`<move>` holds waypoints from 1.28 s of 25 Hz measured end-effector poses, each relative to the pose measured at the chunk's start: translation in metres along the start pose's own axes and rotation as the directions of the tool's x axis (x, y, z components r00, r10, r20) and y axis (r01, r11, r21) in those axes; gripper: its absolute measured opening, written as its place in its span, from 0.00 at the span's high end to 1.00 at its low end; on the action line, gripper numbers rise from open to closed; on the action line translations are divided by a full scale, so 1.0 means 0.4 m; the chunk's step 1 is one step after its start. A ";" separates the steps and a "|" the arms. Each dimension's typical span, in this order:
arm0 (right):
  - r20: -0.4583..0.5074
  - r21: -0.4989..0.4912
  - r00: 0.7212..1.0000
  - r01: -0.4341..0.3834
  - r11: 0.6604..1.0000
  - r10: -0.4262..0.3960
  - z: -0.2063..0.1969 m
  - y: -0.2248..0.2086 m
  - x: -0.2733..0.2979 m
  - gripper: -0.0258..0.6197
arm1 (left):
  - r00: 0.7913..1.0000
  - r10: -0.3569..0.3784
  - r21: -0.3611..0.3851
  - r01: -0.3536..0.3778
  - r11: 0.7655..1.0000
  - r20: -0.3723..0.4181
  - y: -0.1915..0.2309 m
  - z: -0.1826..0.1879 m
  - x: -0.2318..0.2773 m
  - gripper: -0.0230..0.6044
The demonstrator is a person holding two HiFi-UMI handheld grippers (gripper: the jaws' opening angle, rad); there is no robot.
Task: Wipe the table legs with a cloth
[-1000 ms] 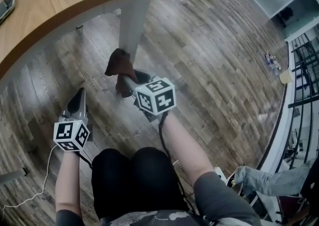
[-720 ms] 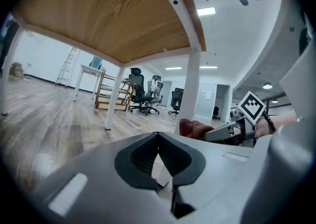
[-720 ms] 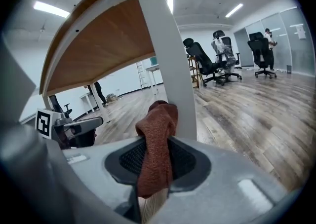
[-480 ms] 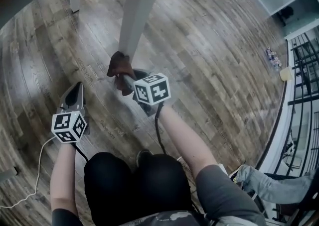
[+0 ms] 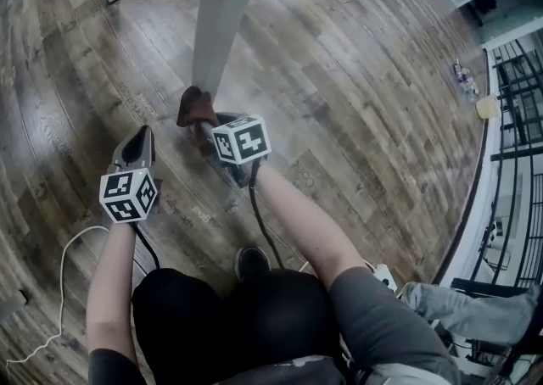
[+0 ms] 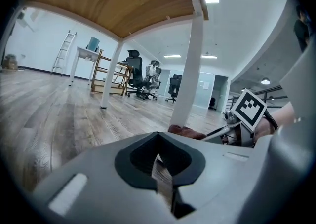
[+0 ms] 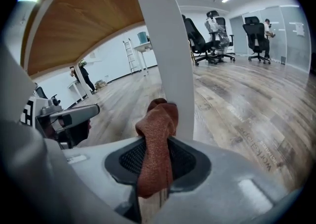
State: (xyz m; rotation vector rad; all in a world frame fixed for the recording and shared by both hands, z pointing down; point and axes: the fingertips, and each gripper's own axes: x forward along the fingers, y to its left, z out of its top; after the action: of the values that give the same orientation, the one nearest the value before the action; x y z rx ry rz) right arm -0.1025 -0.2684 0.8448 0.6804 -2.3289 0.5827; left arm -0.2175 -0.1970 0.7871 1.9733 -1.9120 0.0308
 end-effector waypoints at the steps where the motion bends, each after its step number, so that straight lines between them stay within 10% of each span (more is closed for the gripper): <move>1: -0.022 0.011 1.000 0.004 1.000 -0.004 -0.022 -0.005 0.013 0.82 | 1.000 0.000 0.011 0.001 1.000 -0.013 -0.002 -0.013 0.004 0.93; 14: -0.188 -0.007 0.981 0.041 0.999 -0.041 -0.173 -0.027 0.094 0.81 | 0.996 0.004 0.037 0.000 0.999 -0.085 0.038 -0.088 -0.020 0.93; 22: 0.126 -0.125 0.992 0.030 0.992 -0.014 0.059 0.043 -0.160 0.81 | 0.999 0.052 0.096 -0.052 0.994 0.000 0.107 0.107 -0.048 0.93; 32: 0.599 -0.165 0.801 0.120 0.979 0.003 0.575 0.083 -0.632 0.81 | 0.974 -0.131 0.177 0.098 0.979 0.183 -0.083 0.549 -0.088 0.93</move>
State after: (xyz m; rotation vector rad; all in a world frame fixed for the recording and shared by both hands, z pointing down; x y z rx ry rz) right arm -0.0573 -0.2906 0.5052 0.9419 -2.8825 0.0961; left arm -0.2431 -0.2274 0.5657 2.2712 -1.9659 -0.0354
